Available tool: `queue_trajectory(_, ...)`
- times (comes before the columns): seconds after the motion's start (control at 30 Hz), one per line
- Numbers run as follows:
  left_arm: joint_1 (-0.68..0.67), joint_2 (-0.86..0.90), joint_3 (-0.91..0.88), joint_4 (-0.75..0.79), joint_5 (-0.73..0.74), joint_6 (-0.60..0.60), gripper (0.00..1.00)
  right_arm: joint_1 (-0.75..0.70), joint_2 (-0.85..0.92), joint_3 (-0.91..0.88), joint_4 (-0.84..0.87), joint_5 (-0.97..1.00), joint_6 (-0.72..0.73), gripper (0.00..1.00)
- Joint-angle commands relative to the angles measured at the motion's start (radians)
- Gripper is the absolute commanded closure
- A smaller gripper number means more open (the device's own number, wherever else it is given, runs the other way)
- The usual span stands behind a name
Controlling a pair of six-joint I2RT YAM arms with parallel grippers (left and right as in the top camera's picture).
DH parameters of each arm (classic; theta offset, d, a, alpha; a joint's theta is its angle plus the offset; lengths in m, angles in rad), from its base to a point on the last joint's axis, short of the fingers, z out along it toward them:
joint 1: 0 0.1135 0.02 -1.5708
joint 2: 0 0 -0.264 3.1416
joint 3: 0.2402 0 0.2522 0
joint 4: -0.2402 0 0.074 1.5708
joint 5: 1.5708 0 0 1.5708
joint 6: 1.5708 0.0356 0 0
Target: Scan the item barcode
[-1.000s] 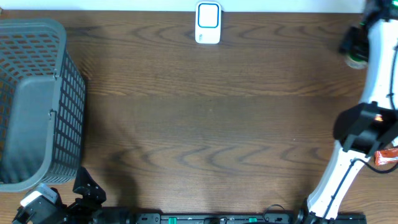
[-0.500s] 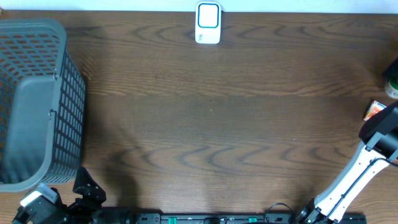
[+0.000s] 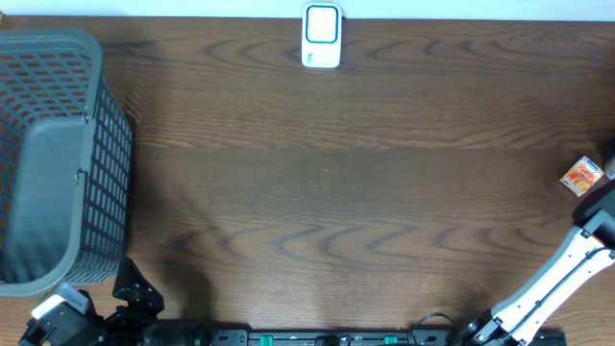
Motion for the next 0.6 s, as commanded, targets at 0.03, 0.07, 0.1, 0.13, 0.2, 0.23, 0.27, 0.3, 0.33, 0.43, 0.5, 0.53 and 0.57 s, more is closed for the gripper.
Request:
queue_trajectory(0.03,0.004,-0.008,-0.003,0.000,0.001,-0.001,0.16,-0.067,-0.011,0.008,-0.021,-0.306,0.014,0.01)
queue_trajectory(0.07,0.004,-0.008,-0.003,0.000,0.001,-0.001,0.16,-0.079,-0.021,0.008,-0.025,-0.367,0.014,0.01)
queue_trajectory(0.1,0.004,-0.008,-0.003,0.000,0.001,-0.001,0.16,-0.107,-0.053,0.008,-0.029,-0.492,0.023,0.01)
queue_trajectory(0.13,0.004,-0.008,-0.003,0.000,0.001,-0.001,0.15,-0.121,-0.076,0.009,-0.028,-0.554,0.032,0.01)
queue_trajectory(0.2,0.004,-0.008,-0.003,0.000,0.001,-0.001,0.16,-0.149,-0.139,0.009,-0.019,-0.652,0.060,0.01)
queue_trajectory(0.23,0.004,-0.008,-0.003,0.000,0.001,-0.001,0.16,-0.164,-0.183,0.009,-0.008,-0.673,0.079,0.01)
queue_trajectory(0.27,0.004,-0.008,-0.003,0.000,0.001,-0.001,0.15,-0.177,-0.227,0.009,0.006,-0.675,0.094,0.01)
queue_trajectory(0.3,0.004,-0.008,-0.003,0.000,0.001,-0.001,0.16,-0.187,-0.270,0.009,0.019,-0.675,0.105,0.01)
queue_trajectory(0.33,0.004,-0.008,-0.003,0.000,0.001,-0.001,0.16,-0.196,-0.313,0.009,0.033,-0.675,0.115,0.01)
queue_trajectory(0.43,0.004,-0.008,-0.003,0.000,0.001,-0.001,0.16,-0.219,-0.480,0.009,0.071,-0.675,0.184,0.01)
queue_trajectory(0.5,0.004,-0.008,-0.003,0.000,0.001,-0.001,0.16,-0.229,-0.594,0.009,0.093,-0.676,0.267,0.01)
queue_trajectory(0.53,0.004,-0.008,-0.003,0.000,0.001,-0.001,0.15,-0.231,-0.653,0.009,0.103,-0.677,0.316,0.01)
queue_trajectory(0.57,0.004,-0.008,-0.003,0.000,0.001,-0.001,0.16,-0.231,-0.715,0.009,0.122,-0.683,0.371,0.01)
